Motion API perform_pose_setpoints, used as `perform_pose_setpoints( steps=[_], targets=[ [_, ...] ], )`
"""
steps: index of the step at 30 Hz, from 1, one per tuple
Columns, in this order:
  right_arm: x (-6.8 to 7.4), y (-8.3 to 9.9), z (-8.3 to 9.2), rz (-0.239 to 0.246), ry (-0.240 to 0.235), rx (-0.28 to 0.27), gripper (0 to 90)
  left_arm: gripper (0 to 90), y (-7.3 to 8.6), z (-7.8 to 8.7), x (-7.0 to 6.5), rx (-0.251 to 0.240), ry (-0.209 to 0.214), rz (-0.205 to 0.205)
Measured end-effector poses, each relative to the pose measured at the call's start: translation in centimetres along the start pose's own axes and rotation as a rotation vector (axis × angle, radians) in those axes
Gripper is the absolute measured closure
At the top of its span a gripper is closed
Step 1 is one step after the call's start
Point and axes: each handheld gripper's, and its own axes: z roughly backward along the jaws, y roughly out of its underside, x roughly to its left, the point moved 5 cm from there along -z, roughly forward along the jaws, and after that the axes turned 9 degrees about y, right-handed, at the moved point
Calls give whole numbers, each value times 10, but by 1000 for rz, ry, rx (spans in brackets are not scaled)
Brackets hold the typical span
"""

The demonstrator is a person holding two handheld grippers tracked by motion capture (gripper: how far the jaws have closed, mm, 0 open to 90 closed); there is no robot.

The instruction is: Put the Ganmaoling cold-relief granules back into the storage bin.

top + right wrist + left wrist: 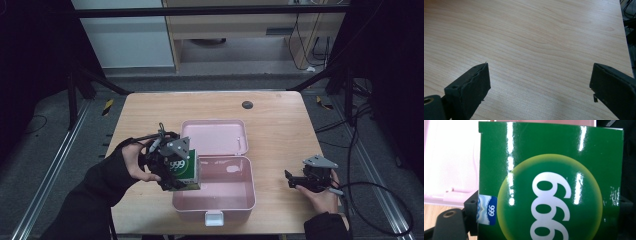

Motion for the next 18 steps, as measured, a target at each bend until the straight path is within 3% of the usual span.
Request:
perform_pose_setpoints(
  steps=[2,4,5,6,7,8,9,11,18],
  targets=[
    [0,0,0,0,0,0,35,144,0,-1,-1,5,2,-1],
    [0,0,0,1,-1,-1,35,145,0,-2,0,33,8,-33],
    [0,0,0,1,-1,-2,35,144,0,0,2,76,13,-74],
    [0,0,0,-1,-1,-1,35,144,2,12,14,286,27,-246],
    [0,0,0,-1,-1,-1,35,145,2,12,14,286,27,-246],
    [0,0,0,0,-2,-1,35,145,1,17,19,370,40,-322],
    [0,0,0,-1,-2,-1,35,144,1,15,19,367,40,-321],
    [0,0,0,2,-1,-1,35,144,1,8,15,318,33,-280],
    [1,0,0,-2,-5,-1,35,144,3,-3,16,356,42,-297]
  ],
)
